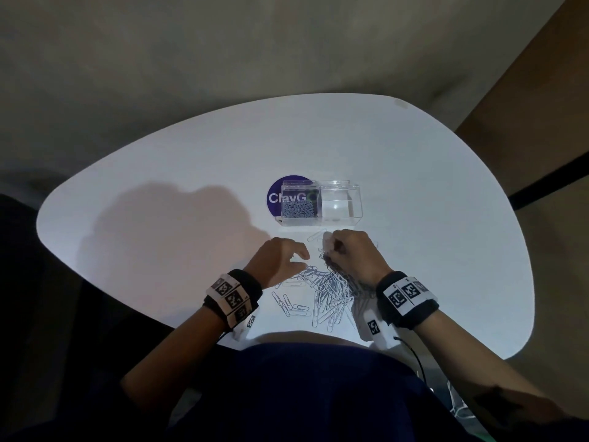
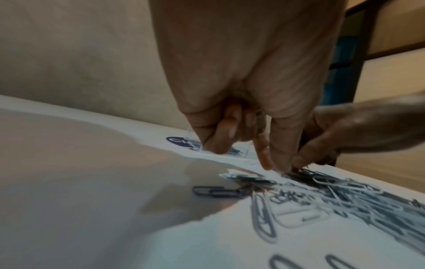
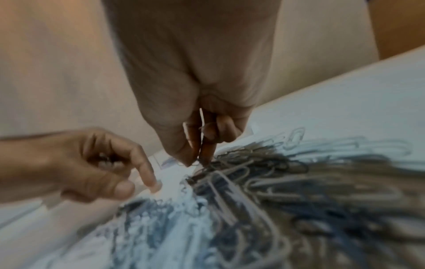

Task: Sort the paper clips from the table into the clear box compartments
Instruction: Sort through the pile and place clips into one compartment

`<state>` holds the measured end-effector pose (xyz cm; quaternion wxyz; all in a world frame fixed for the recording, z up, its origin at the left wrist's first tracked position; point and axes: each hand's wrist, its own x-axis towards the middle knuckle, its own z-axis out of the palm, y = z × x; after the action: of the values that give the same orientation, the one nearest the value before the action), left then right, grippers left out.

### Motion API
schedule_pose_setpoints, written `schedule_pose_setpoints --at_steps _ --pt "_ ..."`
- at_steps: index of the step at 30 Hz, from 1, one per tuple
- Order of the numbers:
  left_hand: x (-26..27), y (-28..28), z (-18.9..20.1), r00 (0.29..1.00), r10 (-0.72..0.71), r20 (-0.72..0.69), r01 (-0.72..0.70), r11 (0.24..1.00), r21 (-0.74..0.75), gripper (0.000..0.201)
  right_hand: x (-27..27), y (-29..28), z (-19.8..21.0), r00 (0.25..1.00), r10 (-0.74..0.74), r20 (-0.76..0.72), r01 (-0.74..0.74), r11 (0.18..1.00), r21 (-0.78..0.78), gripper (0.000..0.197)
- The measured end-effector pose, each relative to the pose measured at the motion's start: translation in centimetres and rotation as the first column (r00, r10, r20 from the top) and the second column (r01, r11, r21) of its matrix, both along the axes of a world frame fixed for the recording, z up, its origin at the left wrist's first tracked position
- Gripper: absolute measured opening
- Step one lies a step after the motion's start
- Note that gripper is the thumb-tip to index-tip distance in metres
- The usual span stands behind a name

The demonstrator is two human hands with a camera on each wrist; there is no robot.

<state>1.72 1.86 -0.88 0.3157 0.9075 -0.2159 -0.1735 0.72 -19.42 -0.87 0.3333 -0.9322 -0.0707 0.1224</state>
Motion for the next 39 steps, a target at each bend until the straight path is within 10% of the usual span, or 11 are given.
schedule_pose_setpoints --at_steps 10,15,19,23,30,33,39 --pt "-0.1 -1.8 -1.0 0.985 -0.169 0.041 0.161 0.975 0.153 0.010 0.3 -1.8 0.0 0.870 -0.220 -0.441 0.437 0.757 0.486 0.015" --pt "0.2 -1.2 -0.3 0.947 0.041 -0.320 -0.098 0.981 -0.165 0.013 -0.1 -1.6 1.5 0.786 -0.144 -0.601 0.550 0.605 0.576 0.022" --pt "0.8 -0.6 0.2 0.756 0.091 -0.648 -0.363 0.882 -0.299 0.014 -0.3 -1.1 1.0 0.819 -0.093 -0.567 0.464 0.689 0.557 0.050" --pt "0.8 0.1 0.4 0.621 0.093 -0.779 -0.557 0.751 -0.354 0.006 -0.6 -0.7 0.2 0.938 -0.002 -0.347 0.175 0.866 0.468 0.014" --pt "0.7 0.5 0.8 0.545 0.121 -0.830 -0.644 0.695 -0.321 0.006 -1.4 1.3 -0.7 0.985 0.168 -0.028 -0.170 0.963 -0.207 0.029" --pt "0.7 0.0 1.2 0.598 0.231 -0.767 -0.615 0.746 -0.255 0.019 -1.3 1.9 -1.1 0.983 0.183 -0.010 -0.180 0.955 -0.236 0.015" --pt "0.6 -0.4 0.3 0.943 0.235 -0.236 -0.258 0.963 -0.076 0.021 -0.5 1.0 -0.3 0.989 0.078 -0.124 -0.075 0.997 0.030 0.014"
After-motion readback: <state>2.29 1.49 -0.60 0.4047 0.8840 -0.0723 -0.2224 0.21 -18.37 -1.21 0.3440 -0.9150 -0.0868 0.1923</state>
